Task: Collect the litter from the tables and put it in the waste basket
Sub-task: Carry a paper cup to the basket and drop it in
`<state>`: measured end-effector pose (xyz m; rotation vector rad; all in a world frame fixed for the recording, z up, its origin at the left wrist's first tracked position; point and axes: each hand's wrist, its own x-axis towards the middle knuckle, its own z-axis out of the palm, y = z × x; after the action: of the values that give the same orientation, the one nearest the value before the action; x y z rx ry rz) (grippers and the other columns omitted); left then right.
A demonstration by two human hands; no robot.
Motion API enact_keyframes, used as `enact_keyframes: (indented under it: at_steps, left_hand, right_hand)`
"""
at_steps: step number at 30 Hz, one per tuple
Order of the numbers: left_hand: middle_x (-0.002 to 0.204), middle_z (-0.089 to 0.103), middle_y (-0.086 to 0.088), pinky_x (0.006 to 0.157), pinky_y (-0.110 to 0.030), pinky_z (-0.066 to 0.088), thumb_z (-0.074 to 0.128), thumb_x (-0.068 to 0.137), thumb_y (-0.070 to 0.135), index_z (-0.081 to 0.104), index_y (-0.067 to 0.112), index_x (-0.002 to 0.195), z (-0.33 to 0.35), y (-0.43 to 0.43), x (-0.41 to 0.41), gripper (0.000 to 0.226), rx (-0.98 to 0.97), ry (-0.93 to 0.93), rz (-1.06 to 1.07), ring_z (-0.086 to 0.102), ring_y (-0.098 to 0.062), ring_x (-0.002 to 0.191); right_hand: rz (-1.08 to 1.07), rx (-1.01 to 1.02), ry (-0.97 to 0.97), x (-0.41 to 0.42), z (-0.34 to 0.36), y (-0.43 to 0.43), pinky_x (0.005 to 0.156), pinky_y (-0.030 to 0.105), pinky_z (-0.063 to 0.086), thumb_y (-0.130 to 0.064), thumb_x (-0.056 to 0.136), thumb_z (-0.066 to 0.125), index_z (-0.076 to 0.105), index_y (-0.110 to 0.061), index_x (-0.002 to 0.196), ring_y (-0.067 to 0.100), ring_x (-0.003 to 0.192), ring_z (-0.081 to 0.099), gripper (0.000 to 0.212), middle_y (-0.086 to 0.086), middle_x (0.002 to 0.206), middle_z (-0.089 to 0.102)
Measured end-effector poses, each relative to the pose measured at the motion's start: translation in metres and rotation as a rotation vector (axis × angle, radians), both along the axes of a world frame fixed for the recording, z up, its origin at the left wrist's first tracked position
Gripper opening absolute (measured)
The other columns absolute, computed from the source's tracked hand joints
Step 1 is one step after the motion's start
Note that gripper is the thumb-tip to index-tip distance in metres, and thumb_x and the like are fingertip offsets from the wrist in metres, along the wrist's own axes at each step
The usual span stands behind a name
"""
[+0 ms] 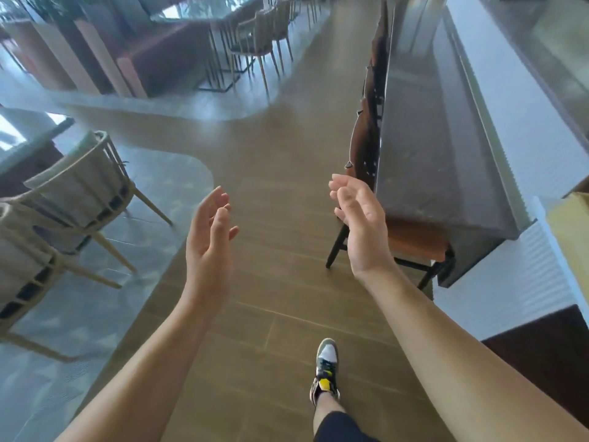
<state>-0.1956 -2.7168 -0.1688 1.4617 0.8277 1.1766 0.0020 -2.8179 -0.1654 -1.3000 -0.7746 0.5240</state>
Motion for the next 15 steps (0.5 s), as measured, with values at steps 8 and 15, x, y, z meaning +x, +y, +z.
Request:
enact_keyframes:
  at_steps: [8,15]
  left_hand:
    - [0.143,0.064,0.004,0.102,-0.036,0.057,0.045,0.103,0.044,0.059,0.035,0.138,0.042,0.135,0.075,0.038,0.009,-0.072,0.061,0.061,-0.007,0.133]
    - [0.137,0.064,0.012,0.101,-0.036,0.058,0.048,0.099,0.052,0.062,0.042,0.131,0.071,0.252,0.149,0.036,0.04,-0.124,0.094,0.061,-0.005,0.132]
  right_hand:
    - [0.019,0.074,0.006,0.08,0.031,0.144,0.109,0.042,0.052,-0.043,0.1,0.054,0.069,-0.021,0.128,0.009,0.124,0.063,0.039,-0.013,0.123,0.071]
    - [0.078,0.103,-0.024,0.155,0.067,0.277,0.109,0.052,0.049,-0.054,0.094,0.056,0.07,-0.032,0.122,0.009,0.112,0.062,0.038,-0.018,0.116,0.071]
